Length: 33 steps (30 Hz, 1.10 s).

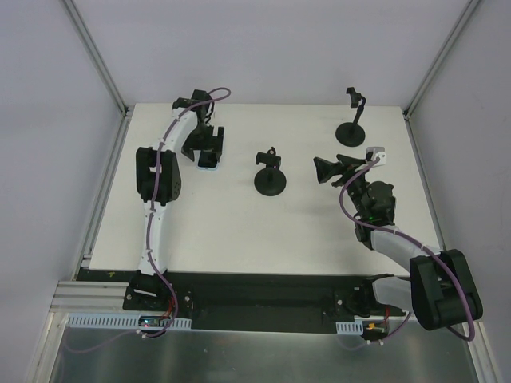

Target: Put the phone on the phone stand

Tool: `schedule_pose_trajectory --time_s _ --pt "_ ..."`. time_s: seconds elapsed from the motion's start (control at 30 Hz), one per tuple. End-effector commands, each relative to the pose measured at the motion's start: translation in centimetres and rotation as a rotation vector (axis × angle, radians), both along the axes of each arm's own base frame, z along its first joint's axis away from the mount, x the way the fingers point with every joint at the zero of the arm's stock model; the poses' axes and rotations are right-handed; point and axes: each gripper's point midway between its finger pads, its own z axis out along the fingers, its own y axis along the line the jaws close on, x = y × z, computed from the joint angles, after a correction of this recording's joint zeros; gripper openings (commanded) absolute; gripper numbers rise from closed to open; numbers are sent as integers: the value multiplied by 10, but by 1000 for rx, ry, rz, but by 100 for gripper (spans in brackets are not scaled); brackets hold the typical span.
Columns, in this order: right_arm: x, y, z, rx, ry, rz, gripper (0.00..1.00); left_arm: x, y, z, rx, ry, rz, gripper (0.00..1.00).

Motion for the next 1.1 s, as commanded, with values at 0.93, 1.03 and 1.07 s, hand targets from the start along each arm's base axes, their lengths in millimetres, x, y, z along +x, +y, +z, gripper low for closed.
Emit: schedule_pose_trajectory --time_s 0.93,1.03,1.07 --pt "5 3 21 64 -62 32 96 -5 -38 9 -247 62 -63 99" --pt "6 4 21 66 -60 34 96 -10 -39 15 -194 48 -99 99" --pt "5 5 20 65 -58 37 96 -10 -39 20 -181 36 -111 99"
